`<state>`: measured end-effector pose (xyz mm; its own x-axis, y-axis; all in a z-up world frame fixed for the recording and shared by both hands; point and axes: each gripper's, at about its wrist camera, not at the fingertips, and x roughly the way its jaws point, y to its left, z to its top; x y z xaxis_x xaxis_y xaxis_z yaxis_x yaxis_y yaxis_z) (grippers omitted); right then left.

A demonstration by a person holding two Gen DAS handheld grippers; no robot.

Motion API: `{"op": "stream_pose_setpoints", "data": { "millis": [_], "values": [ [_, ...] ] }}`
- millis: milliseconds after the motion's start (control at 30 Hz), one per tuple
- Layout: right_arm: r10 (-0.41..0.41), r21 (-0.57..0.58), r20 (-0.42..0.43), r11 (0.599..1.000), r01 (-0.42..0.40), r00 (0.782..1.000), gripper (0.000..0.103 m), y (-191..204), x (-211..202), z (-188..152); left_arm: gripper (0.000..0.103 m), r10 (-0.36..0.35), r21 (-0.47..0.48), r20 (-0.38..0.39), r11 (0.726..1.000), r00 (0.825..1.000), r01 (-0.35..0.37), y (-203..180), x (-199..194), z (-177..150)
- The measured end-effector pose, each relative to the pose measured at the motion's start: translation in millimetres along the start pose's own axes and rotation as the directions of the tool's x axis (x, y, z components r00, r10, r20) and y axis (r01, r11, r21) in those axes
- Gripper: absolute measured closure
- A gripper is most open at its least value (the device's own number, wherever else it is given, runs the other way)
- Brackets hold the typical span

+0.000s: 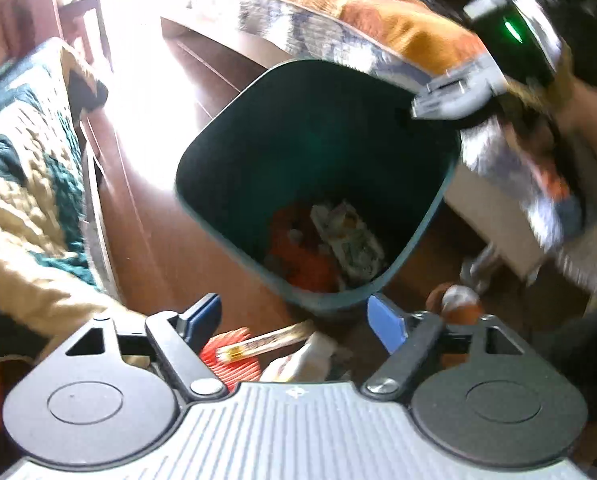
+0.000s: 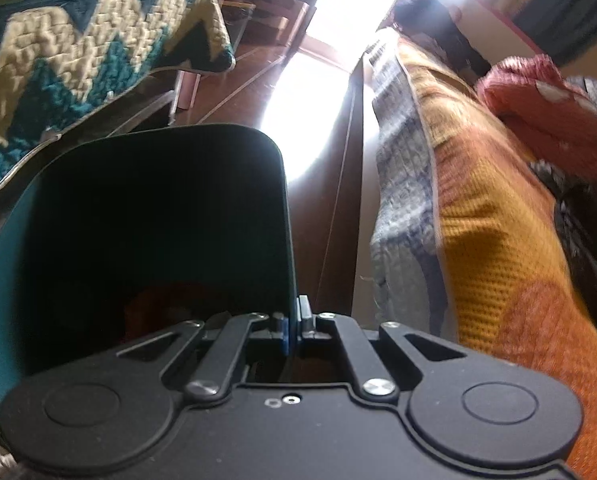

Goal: Collect trash
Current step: 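Carry the red bag over the bin and open the left tool, then grasp the clear plastic cup from the pile with the left tool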

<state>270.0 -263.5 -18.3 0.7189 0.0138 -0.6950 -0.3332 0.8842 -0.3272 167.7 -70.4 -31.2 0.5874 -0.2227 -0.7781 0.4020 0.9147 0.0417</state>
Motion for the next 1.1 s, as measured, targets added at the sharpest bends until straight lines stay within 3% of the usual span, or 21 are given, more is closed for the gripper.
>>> {"op": "stream_pose_setpoints", "data": {
  "millis": [167, 267, 367, 533, 667, 767, 833, 900, 967, 1100],
  "values": [
    [0.003, 0.044, -0.041, 0.999, -0.001, 0.999, 0.099, -15.8, 10.1, -5.2, 0.022, 0.009, 0.016, -0.121, 1.000, 0.993, -0.008, 12.2, 18.8, -41.0],
    [0.013, 0.083, -0.060, 0.997, -0.008, 0.998, 0.099, -23.7, 14.1, -8.6, 0.022, 0.028, 0.028, -0.206, 0.999, 0.978, -0.022, 16.9, 43.2, -68.4],
    [0.015, 0.091, -0.067, 0.996, -0.009, 0.998, 0.099, -24.8, 14.9, -11.0, 0.022, 0.043, -0.038, -0.341, 0.998, 0.939, -0.059, 29.7, 77.7, -99.0],
    [0.017, 0.070, -0.059, 0.997, -0.013, 0.998, 0.099, -19.9, 13.5, -9.1, 0.022, 0.058, -0.172, -0.544, 0.969, 0.837, -0.179, 59.1, 140.3, -152.5],
    [0.022, 0.051, -0.047, 0.999, -0.019, 0.999, 0.099, -14.0, 10.3, -7.3, 0.022, 0.036, -0.216, -0.603, 0.954, 0.797, -0.206, 65.8, 166.5, -177.5],
    [0.015, 0.031, -0.038, 0.999, -0.014, 0.999, 0.099, -8.1, 8.1, -4.3, 0.023, 0.069, -0.160, -0.635, 0.963, 0.770, -0.218, 57.7, 182.9, -183.1],
    [0.016, 0.020, -0.031, 1.000, -0.015, 0.999, 0.099, -5.4, 6.8, -2.9, 0.029, 0.099, -0.103, -0.638, 0.972, 0.764, -0.212, 51.4, 189.6, -185.3],
    [0.021, 0.018, -0.027, 1.000, -0.021, 0.999, 0.099, -4.1, 5.4, -2.1, 0.053, 0.089, -0.101, -0.647, 0.974, 0.758, -0.201, 50.8, 192.8, -187.6],
    [0.020, 0.009, -0.022, 1.000, -0.019, 1.000, 0.099, -2.0, 4.3, -1.8, 0.058, 0.098, -0.094, -0.653, 0.973, 0.751, -0.209, 50.9, 192.3, -190.3],
    [0.021, -0.017, -0.003, 1.000, -0.021, 1.000, 0.099, 5.9, -0.7, -0.2, 0.060, 0.126, -0.046, -0.629, 0.979, 0.767, -0.199, 48.5, 177.5, -186.5]
  ]
}}
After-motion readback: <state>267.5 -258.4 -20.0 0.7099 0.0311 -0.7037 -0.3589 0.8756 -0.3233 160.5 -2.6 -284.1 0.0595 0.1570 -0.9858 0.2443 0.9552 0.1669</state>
